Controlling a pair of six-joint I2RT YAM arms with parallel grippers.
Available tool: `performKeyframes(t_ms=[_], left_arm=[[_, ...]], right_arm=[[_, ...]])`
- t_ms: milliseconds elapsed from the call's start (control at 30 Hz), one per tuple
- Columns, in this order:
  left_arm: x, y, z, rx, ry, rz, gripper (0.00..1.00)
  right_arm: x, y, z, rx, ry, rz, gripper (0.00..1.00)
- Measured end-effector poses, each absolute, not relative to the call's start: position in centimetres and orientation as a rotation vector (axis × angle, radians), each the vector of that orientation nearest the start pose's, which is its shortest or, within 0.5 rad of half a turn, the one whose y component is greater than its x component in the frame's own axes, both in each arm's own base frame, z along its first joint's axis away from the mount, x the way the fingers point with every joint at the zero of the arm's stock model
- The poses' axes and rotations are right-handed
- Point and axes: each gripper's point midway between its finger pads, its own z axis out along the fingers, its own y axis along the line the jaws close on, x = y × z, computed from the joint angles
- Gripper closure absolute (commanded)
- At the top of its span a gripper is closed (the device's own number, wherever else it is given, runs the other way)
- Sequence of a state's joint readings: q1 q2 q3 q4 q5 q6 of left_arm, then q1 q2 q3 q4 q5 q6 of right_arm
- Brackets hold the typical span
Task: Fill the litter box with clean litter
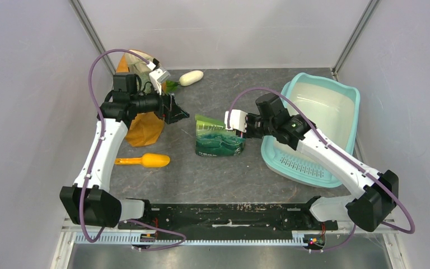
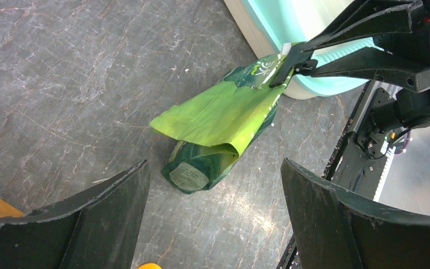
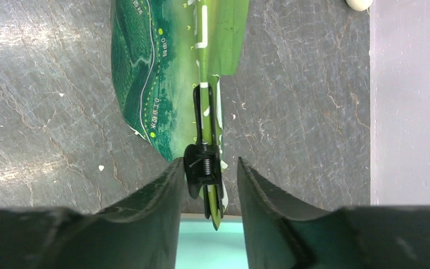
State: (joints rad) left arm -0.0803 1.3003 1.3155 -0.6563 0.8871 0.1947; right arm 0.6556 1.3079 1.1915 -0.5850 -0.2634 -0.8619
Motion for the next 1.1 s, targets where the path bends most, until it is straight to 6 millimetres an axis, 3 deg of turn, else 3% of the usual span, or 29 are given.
performKeyframes(t_ms=[100,200,433,600,733,900,1000,1100], left_arm=[[31.1,-15.6,28.5,0.753,1.933,-0.899,0.08],[31.1,-15.6,28.4,0.753,1.934,-0.899,0.08],[31.1,-15.6,28.4,0.753,1.934,-0.900,0.08],[31.2,-15.6,28.2,0.751,1.940,-0.902,0.08],[31.3,-15.7,28.1,0.750,1.945,-0.905,0.08],[31.4,-15.7,28.0,0.749,1.948,-0.907,0.08],[31.4,-15.7,28.0,0.749,1.948,-0.907,0.08],[31.6,-15.7,28.1,0.749,1.945,-0.906,0.08]], right_arm=[[28.9,24.2,21.6,-1.648,1.533,0.188,0.78],[29.0,24.1,21.7,-1.653,1.526,0.184,0.99],[28.8,24.2,21.7,-1.657,1.527,0.189,1.00],[28.6,24.5,22.9,-1.651,1.515,0.217,1.00],[28.6,25.2,26.9,-1.594,1.475,0.256,1.00],[30.1,25.5,35.4,-1.399,1.404,0.291,1.00],[32.8,25.0,39.2,-1.259,1.407,0.268,1.00],[37.3,24.3,39.5,-1.138,1.485,0.223,1.00]])
